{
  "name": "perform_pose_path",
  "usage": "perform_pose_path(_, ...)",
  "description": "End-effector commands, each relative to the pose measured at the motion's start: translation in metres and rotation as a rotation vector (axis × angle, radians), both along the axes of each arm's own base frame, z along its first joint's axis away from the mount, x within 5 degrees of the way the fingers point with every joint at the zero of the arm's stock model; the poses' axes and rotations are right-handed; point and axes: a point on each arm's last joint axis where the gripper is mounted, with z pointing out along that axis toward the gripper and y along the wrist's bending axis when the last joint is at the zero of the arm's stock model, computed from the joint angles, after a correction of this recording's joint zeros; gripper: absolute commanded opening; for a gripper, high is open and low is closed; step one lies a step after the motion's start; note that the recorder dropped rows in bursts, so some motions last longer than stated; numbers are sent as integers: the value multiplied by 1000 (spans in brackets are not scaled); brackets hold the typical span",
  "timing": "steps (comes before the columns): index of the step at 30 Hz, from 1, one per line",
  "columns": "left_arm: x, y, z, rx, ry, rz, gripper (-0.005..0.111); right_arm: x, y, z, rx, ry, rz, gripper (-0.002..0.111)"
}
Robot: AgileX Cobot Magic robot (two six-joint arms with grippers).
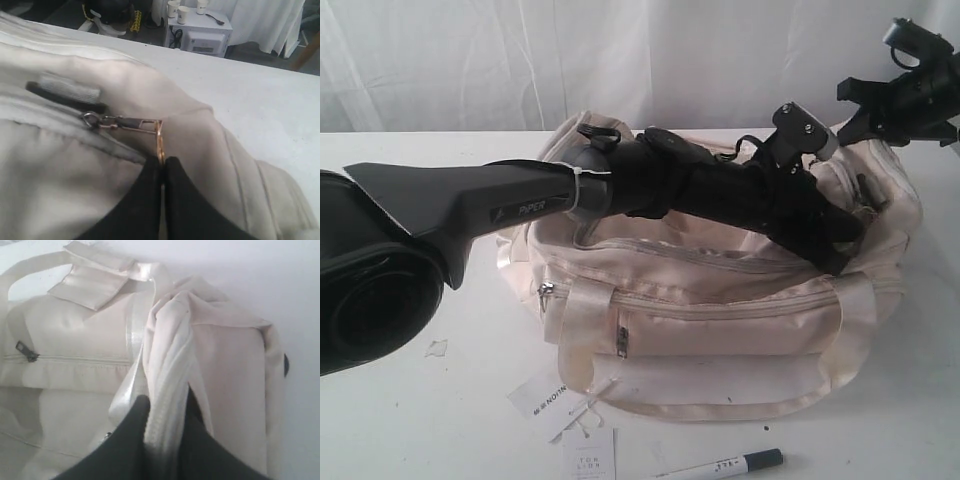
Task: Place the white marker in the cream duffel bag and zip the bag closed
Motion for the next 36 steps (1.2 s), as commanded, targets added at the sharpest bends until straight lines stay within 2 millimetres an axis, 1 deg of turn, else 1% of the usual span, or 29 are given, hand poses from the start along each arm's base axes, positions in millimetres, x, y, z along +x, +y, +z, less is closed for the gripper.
perform_pose_path(1, -8, -2, -2, 34, 57, -61, 0, 9, -6, 5, -33, -101, -74, 0)
perform_pose_path(5, -10, 2, -11, 132, 95, -72, 0, 10, -7, 5, -43, -112, -83, 0)
perform_pose_path(8, -11, 6, -9, 188, 95, -68, 0, 10, -8, 5, -47, -113, -85, 0)
perform_pose_path(10, -12, 8, -2, 205, 79, -62, 0, 11, -9, 5, -63, -117, -86, 0)
perform_pose_path(13, -15, 15, 16, 253, 39, -59, 0, 11, -13, 4, -106, -128, -91, 0)
perform_pose_path(15, -20, 20, 26, 293, 63, -69, 0, 12, -14, 4, -110, -133, -101, 0)
perform_pose_path(18, -30, 26, 32, 367, 133, -111, 0, 12, -17, 5, -112, -140, -111, 0)
perform_pose_path(20, -33, 30, 30, 418, 163, -120, 0, 12, -17, 5, -112, -141, -113, 0)
perform_pose_path(24, -29, 41, 29, 531, 189, -16, 0, 12, -18, 5, -111, -137, -111, 0)
perform_pose_path(27, -30, 49, 37, 589, 190, 26, 0, 12, -18, 5, -112, -136, -110, 0)
perform_pose_path(31, -38, 57, 50, 646, 195, -5, 0, 12, -18, 5, -116, -142, -115, 0)
perform_pose_path(36, -55, 67, 73, 688, 236, -61, 0, 15, -21, 6, -138, -173, -138, 0)
